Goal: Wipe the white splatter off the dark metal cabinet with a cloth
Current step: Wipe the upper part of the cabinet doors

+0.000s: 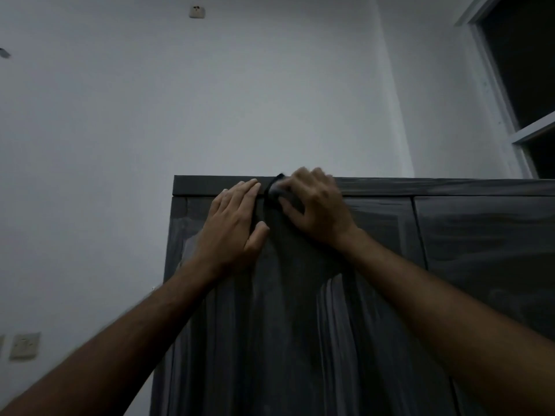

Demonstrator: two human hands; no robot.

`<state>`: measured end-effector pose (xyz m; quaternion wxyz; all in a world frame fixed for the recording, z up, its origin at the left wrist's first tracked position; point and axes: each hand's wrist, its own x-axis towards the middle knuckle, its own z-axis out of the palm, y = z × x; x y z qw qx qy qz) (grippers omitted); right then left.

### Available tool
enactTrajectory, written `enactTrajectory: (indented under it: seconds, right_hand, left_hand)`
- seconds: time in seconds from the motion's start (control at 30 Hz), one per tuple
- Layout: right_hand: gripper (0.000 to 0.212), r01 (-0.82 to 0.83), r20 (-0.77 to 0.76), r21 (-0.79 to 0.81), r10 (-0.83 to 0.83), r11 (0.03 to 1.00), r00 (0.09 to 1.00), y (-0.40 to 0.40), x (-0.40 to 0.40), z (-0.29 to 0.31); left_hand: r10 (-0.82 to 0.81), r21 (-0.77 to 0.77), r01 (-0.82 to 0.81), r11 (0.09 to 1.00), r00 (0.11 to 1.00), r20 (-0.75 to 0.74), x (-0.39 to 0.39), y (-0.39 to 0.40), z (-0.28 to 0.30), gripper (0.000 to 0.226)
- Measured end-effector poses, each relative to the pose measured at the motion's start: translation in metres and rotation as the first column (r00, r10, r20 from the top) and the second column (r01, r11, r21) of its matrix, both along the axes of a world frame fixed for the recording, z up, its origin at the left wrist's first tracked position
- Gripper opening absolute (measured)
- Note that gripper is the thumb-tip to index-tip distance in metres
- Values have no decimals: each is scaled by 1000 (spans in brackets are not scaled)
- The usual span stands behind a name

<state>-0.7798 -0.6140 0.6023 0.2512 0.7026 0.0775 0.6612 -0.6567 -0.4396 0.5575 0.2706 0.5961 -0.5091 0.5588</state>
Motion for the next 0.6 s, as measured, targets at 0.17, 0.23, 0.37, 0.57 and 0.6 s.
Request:
enactTrajectory:
  seconds: [0.17, 0.23, 0.37, 0.57, 0.6]
  right_hand:
    - [32, 66, -14, -74, -67, 995, 998, -40, -34, 16]
    - [37, 101, 43, -6, -101, 995, 994, -37, -34, 21]
    - [39, 148, 2, -98, -148, 984, 989, -33, -32, 7]
    - [49, 298, 162, -22, -291, 954, 943, -31, -42, -13]
    - [52, 275, 191, 68, -283, 959, 940, -30, -38, -21]
  left_hand:
    - [64, -10, -64, 998, 998, 12, 1, -6, -4, 79]
    - [85, -23, -85, 996, 996, 20, 1, -7, -5, 78]
    - [108, -63, -108, 992, 994, 2, -8, -12, -5, 78]
    - [110, -75, -109, 991, 994, 19, -10, -11, -3, 76]
    - [115, -75, -112, 991, 993, 29, -10, -11, -2, 76]
